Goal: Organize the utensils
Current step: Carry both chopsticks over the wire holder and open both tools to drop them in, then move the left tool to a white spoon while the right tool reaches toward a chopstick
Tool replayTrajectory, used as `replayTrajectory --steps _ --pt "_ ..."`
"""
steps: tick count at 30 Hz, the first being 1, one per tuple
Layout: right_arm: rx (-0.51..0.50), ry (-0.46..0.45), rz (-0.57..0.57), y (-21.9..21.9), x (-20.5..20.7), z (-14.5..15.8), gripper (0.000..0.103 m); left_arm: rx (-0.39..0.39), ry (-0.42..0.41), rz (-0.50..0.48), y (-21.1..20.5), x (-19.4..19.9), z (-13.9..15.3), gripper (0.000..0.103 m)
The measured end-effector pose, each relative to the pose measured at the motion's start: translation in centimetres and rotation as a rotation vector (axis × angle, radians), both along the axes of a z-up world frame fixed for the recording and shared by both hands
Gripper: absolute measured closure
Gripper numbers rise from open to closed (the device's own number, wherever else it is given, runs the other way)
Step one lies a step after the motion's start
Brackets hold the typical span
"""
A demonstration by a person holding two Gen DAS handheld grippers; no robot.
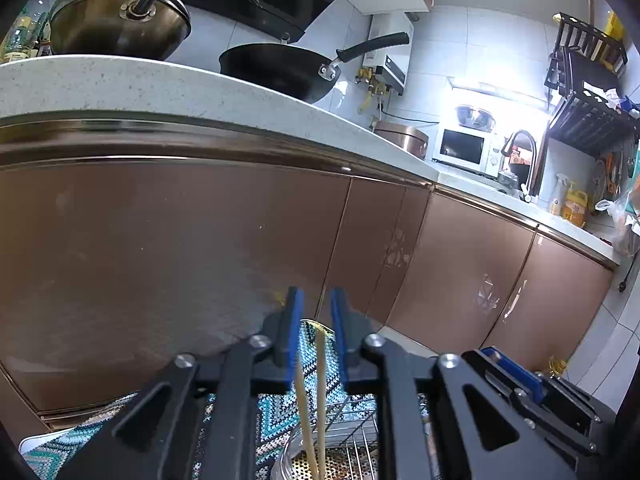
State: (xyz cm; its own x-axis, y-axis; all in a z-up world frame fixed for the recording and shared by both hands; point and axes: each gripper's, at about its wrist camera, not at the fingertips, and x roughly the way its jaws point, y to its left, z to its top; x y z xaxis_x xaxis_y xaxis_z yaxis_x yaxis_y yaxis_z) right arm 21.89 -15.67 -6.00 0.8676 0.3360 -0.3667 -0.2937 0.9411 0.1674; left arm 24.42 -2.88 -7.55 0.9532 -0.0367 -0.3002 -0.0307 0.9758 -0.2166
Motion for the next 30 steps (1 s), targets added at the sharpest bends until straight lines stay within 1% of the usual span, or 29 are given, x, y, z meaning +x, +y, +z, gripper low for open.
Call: replayTrajectory --steps 1,7,11,13,16,22,27,30 --pt "0.002 0.001 -0.001 0.0 -0.1 0.1 0.078 0.000 0.000 -0.001 0.1 -0.2 0.1 0.078" --pt "-0.009 -0.005 -0.010 0.2 -1.3 1.2 0.075 0.000 0.003 -0.009 0.5 -1.7 0.9 0.075" --pt "-0.019 -0.021 -0.020 0.4 -2.5 2.5 0.074 0.004 0.006 -0.011 1.2 -3.4 1.8 0.073" --pt "-0.030 -0.028 -0.021 0.5 -3.2 3.2 0.074 0.006 0.003 -0.007 1.8 -4.4 2.5 0.068" --pt "-0.043 -0.044 -0.021 0.6 -4.6 4.5 0.074 0.016 -0.005 -0.001 2.7 -5.9 3.5 0.066" --pt "-0.068 -0.076 -0.018 0.6 -7.9 7.0 0.073 0.041 -0.004 0.002 4.6 -9.8 5.4 0.065" --pt "-0.096 -0.083 -0.005 1.1 -10.7 8.3 0.073 0.043 0.033 -0.018 5.9 -12.6 6.5 0.065" --pt "-0.109 -0.078 0.006 1.3 -12.3 8.7 0.073 0.036 0.067 -0.049 6.7 -14.2 6.8 0.065"
